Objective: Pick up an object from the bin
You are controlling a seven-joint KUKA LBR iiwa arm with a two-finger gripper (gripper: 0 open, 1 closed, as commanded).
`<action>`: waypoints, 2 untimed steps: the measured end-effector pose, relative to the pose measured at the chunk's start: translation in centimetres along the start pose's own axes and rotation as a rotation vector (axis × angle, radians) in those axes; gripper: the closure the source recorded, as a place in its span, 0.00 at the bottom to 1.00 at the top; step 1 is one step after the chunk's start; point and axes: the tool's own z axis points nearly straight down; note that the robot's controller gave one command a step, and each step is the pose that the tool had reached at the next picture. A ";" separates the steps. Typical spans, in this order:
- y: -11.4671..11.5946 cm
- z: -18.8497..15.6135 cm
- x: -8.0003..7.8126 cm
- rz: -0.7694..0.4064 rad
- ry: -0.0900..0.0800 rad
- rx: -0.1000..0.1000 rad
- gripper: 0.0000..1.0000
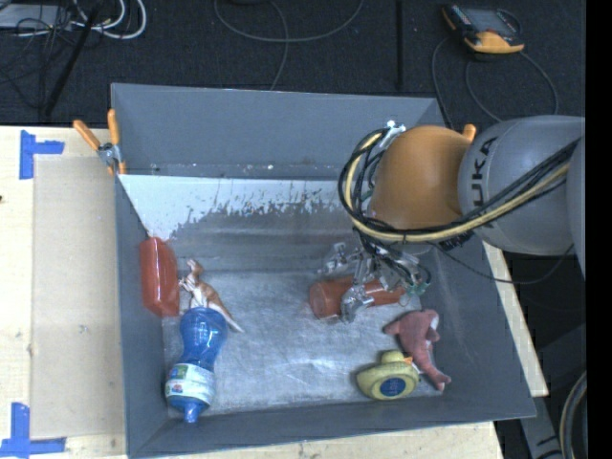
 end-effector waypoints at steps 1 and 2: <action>-1.2 -5.0 0.5 -0.003 0.007 -0.002 1.00; -1.7 -3.6 -0.2 -0.005 -0.014 0.006 1.00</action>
Offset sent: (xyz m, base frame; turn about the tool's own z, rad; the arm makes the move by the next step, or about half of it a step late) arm 0.0057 -0.0160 -0.0295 -0.0155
